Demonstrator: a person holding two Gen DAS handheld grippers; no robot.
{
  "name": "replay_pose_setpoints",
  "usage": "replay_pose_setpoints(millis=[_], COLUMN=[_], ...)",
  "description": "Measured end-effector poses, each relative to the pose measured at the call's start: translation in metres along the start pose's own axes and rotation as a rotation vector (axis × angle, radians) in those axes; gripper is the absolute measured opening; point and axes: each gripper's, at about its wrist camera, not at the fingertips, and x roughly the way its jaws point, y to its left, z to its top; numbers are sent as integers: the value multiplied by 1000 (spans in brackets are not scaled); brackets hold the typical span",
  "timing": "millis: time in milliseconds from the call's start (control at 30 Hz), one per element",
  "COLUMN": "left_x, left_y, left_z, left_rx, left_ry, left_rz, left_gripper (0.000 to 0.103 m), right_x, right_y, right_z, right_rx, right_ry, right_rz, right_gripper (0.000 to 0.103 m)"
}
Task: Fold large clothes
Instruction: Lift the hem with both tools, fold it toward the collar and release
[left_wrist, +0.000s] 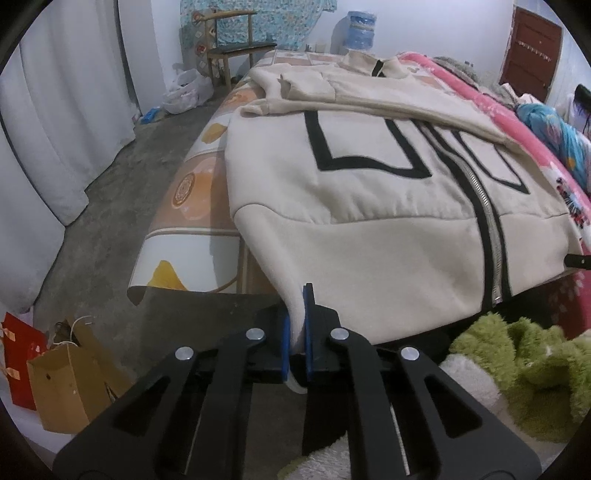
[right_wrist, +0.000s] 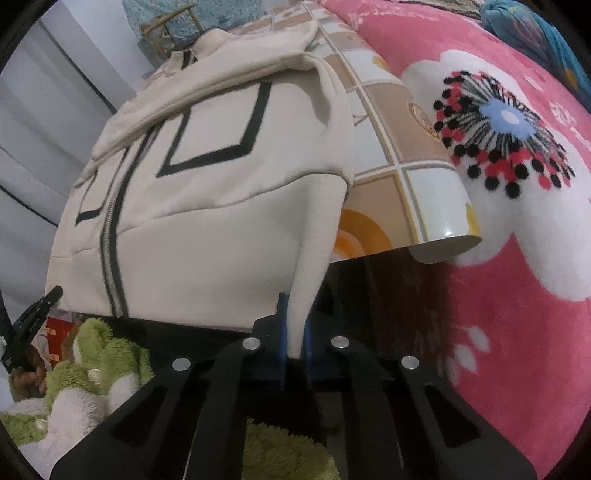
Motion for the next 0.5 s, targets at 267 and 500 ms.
replay_pose_setpoints(millis=[267,500], left_x=[-24,-9], left_y=[18,43], left_z=[29,81], left_rx=[-171,-359], left_ry=[-48,-75], left_rz=[-216,-383], left_gripper=[4,4], right_x=[-34,-40], right_y=[-4,-10], right_z=[14,67], right_rx=[39,117], right_ry=[-98,-178], right_rz=[153,332], right_gripper=[6,6])
